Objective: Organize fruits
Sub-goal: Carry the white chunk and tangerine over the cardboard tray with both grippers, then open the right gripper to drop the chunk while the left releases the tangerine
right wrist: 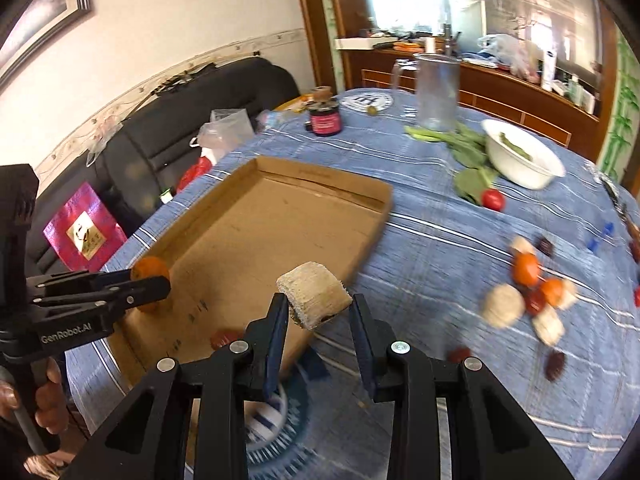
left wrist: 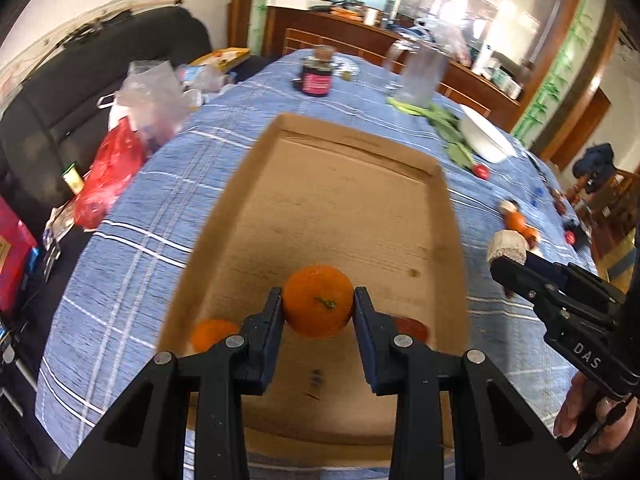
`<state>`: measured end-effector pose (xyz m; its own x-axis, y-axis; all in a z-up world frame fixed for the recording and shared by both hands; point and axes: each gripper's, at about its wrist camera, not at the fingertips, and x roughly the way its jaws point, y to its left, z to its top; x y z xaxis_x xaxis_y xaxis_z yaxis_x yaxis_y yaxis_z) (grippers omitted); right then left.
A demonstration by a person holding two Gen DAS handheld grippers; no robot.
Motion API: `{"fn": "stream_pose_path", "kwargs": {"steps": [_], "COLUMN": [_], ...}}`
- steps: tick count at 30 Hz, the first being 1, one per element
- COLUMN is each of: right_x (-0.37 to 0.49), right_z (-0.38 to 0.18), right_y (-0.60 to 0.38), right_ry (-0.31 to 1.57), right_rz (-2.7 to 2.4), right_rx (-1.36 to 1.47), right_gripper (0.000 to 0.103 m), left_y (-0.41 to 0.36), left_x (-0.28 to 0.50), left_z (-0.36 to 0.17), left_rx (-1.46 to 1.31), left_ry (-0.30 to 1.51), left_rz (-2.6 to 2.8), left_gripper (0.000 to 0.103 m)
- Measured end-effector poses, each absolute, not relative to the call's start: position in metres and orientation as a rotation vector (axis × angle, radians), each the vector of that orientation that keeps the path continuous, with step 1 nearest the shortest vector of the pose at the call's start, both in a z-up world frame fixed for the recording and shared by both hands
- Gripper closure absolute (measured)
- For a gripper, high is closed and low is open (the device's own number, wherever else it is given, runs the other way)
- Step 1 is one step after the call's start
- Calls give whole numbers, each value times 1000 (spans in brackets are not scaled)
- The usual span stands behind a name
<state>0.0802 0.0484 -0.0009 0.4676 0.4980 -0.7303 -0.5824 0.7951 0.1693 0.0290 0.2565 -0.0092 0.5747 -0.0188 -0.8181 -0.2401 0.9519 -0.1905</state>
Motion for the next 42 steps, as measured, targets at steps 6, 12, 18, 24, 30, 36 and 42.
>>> {"fn": "stream_pose_path", "kwargs": {"steps": [6,12,18,24,30,36,42], "right_x": [99,107,113,111,110,100,80], "right_z": [-21,-43,-53,-56,-55,-48,-29], "right_y": [84,108,118,121,119,108,83], "right_ry": [910,963,986,984,988,981,945], "right_rz": [695,711,709,709,715,703,695], "right_rx": [-111,-140,-159,-177,-175,-166,-144], "right_gripper": [68,68,68,68,68,68,68], "left_y": [278,286,292,290,288,284,274], "left_x": [46,59,67,67,61,46,32], "left_z": [-25,-35,-45,-51,-49,-39,-30], "left_rx": [-300,-295,-298,-293,-274,-248,-262], "left_ry": [987,1010,1044,1066,1067,1038,1012], "left_rz": [170,178,190,206,223,260,280], "left_gripper": [70,70,70,69,62,56,53]}}
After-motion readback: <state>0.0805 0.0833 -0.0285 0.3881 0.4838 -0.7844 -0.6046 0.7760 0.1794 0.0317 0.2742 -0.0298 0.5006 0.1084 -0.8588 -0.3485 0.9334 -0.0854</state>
